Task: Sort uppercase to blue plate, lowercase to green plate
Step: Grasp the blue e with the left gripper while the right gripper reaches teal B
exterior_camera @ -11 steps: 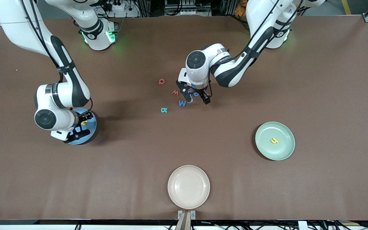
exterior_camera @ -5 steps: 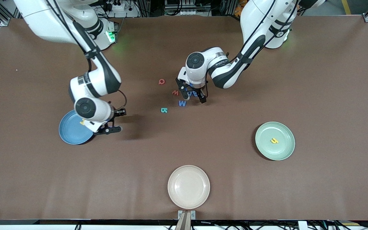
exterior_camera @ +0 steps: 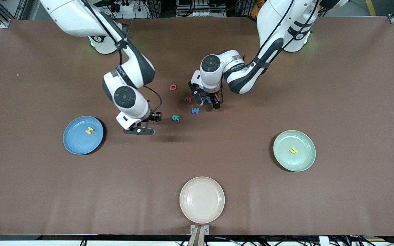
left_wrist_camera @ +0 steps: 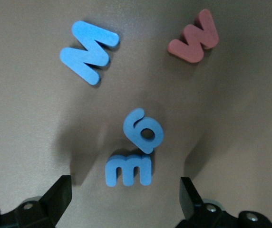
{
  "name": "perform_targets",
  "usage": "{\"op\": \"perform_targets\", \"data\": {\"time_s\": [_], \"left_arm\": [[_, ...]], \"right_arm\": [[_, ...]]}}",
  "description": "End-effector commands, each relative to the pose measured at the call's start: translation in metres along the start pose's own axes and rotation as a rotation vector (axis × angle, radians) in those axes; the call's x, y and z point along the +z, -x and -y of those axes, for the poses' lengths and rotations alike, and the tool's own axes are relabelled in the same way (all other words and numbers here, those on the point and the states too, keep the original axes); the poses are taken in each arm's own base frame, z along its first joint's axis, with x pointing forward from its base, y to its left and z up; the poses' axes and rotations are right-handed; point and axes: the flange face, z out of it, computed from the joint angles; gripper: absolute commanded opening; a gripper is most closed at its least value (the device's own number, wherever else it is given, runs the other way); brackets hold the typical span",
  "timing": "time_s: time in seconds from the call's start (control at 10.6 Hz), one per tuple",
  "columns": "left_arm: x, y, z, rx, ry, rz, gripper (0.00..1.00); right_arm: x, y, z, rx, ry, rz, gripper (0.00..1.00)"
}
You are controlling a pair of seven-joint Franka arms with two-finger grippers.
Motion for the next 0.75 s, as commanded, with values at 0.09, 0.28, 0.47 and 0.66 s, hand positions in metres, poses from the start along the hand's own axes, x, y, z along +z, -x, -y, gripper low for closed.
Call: {"op": "perform_targets", "data": {"time_s": [0.09,0.28,0.47,0.66], "left_arm": [[0.009,-0.001,-0.006,-0.007,-0.001,-0.027,1.0],[0.01,-0.001,-0.003,-0.011,-0.002,-0.029,0.76],[0.008,0.003,0.002,-0.02,-0.006,-0.026,0.13],[0.0,0.023,0.014,-0.058,-0.03,0.002,0.0]], "right_arm": [[0.026,0.026,0.034,0.08,-0.032,-0.044,0.69],[0.035,0.036,0.051,0.11,-0.043,-0.092,0.69],[0.049,0.039,0.06,0.12,-0.023,-0.147,0.69],[0.053,0.04,0.062,0.148,-0.027,-0.15,0.69]]}}
